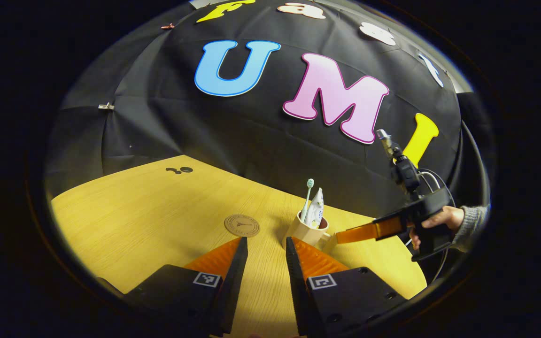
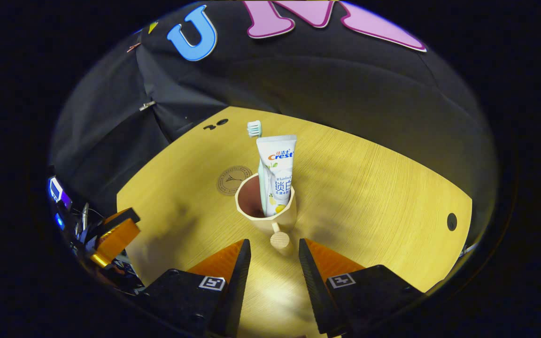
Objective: Put the toothbrush and toothpaste on the desktop into the cup, then pick up the cup and place it on the coaster on the desktop.
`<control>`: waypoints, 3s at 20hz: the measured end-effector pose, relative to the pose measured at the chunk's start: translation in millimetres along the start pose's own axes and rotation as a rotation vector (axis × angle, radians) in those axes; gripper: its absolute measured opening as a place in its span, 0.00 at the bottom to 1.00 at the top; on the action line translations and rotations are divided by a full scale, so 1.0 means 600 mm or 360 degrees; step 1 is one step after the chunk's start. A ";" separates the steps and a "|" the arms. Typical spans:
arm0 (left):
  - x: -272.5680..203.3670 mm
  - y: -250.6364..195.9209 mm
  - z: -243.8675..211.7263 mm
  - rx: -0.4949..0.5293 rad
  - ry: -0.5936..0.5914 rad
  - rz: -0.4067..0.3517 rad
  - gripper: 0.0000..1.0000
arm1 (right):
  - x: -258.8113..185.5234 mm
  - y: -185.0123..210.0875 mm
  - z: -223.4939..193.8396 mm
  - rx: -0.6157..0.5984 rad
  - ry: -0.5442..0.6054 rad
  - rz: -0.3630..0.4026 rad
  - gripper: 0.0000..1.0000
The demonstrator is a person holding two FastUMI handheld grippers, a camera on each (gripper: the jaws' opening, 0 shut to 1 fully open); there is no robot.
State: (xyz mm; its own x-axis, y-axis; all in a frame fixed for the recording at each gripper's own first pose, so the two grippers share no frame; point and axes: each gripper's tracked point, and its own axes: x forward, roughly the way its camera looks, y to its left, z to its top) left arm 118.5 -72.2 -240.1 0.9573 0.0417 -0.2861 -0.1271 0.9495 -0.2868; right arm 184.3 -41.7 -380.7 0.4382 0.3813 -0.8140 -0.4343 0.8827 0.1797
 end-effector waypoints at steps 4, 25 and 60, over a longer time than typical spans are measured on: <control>-0.048 0.020 -0.020 0.0014 0.0057 0.0050 0.63 | 0.035 -0.008 -0.003 -0.0094 0.0117 -0.0034 0.64; -0.078 0.055 -0.031 0.0041 0.0097 0.0077 0.54 | 0.078 -0.003 -0.008 -0.0241 0.0228 -0.0130 0.13; -0.093 0.211 0.009 -0.0038 0.0096 0.0176 0.54 | 0.148 0.156 0.121 -0.0319 0.0058 -0.0085 0.12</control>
State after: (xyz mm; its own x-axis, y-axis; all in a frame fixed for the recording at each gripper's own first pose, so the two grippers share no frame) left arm 50.2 47.5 -255.3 0.9198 0.1261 -0.3717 -0.2377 0.9324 -0.2721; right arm 239.9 94.6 -396.0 0.4376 0.3219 -0.8396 -0.5608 0.8275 0.0250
